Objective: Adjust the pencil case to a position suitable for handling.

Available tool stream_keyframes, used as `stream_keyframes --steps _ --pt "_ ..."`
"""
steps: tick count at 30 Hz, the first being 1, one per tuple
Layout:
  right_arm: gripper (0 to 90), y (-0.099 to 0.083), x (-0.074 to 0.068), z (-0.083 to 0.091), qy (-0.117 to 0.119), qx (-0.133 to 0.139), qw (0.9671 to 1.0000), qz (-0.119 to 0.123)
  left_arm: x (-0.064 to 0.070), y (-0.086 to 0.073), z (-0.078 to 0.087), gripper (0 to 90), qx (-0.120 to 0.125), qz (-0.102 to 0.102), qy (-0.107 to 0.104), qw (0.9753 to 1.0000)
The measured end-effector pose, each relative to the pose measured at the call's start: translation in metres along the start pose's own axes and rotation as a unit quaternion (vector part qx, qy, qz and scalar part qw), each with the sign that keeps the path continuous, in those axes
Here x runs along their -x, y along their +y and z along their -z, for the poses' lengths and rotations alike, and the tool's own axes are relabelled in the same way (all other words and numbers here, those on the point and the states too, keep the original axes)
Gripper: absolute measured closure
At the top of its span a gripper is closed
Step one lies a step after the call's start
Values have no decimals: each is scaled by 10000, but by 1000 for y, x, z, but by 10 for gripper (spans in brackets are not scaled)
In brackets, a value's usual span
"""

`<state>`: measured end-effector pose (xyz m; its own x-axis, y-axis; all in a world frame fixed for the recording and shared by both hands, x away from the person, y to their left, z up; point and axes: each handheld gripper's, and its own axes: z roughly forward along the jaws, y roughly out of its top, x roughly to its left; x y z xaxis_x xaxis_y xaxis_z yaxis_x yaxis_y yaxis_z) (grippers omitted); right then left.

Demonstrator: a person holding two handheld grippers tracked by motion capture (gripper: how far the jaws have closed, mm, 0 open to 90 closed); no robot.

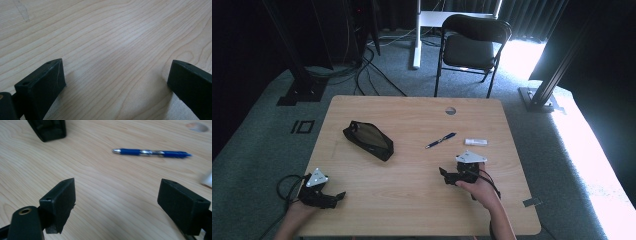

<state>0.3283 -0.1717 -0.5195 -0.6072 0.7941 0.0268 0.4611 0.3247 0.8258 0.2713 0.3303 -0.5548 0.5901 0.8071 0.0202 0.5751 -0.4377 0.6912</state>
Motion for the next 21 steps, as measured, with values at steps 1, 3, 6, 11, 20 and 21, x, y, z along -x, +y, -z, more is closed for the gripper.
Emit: stream_keyframes --steps 1,3,6,11,20,21 --pt "146 2 -3 -2 22 4 10000 22 0 0 0 16 -2 -4 -2 10000" --pt "146 5 -8 -7 82 4 9999 61 0 0 0 16 -1 -2 -3 10000" --pt "157 9 -15 -14 170 29 9998 124 0 0 0 16 -2 -2 -1 10000" --pt "164 15 -24 -22 270 35 9995 188 0 0 0 16 -1 -3 -3 10000" --pt "168 27 -42 -40 517 -21 9980 363 0 0 0 16 -1 -3 -2 10000" --pt "177 28 -44 -42 542 -48 9978 385 0 0 0 16 -1 -3 -3 10000"
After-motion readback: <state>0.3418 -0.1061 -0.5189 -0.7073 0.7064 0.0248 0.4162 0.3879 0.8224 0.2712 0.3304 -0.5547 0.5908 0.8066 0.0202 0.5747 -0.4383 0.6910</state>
